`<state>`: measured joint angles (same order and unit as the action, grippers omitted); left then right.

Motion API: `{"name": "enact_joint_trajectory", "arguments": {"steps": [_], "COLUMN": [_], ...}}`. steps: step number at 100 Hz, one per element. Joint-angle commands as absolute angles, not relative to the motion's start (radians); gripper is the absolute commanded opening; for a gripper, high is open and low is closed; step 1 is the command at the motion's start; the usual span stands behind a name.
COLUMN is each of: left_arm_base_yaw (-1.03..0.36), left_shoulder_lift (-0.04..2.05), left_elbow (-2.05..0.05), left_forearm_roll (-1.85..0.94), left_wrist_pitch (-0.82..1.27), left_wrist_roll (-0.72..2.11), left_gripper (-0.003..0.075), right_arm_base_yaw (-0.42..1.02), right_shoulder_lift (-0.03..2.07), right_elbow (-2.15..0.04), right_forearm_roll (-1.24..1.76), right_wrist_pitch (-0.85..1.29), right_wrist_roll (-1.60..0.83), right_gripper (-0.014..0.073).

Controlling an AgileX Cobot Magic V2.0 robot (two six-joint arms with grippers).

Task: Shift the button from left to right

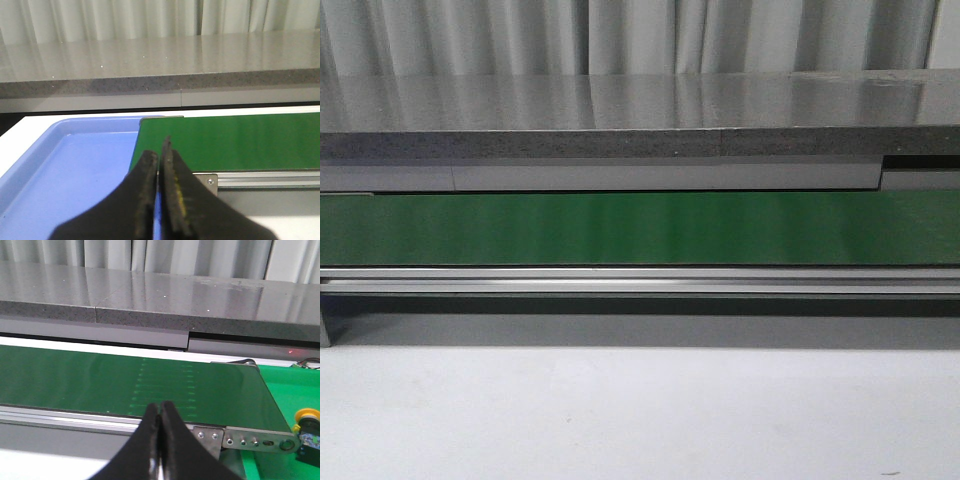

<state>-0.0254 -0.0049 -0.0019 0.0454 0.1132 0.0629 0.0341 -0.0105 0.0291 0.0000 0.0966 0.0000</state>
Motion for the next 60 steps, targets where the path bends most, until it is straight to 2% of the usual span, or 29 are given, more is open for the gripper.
{"name": "enact_joint_trajectory", "arguments": {"steps": [1, 60], "left_arm_base_yaw": [-0.034, -0.034], "left_shoulder_lift": [-0.041, -0.041], "left_elbow": [0.029, 0.039], "left_forearm_roll": [0.045, 0.028], "left_wrist_pitch": [0.000, -0.034], "left_wrist_roll": [0.037, 0.027], "left_gripper": [0.0005, 0.0005], "right_arm_base_yaw": [0.035, 0.035], "right_shoulder_lift": [-0.025, -0.025], "right_elbow": [0.030, 0.030], "right_forearm_roll": [-0.005, -0.005], "right_wrist_pitch": [0.011, 0.011], "right_wrist_roll": [0.000, 0.000], "right_gripper": [-0.0067, -0.0067]}}
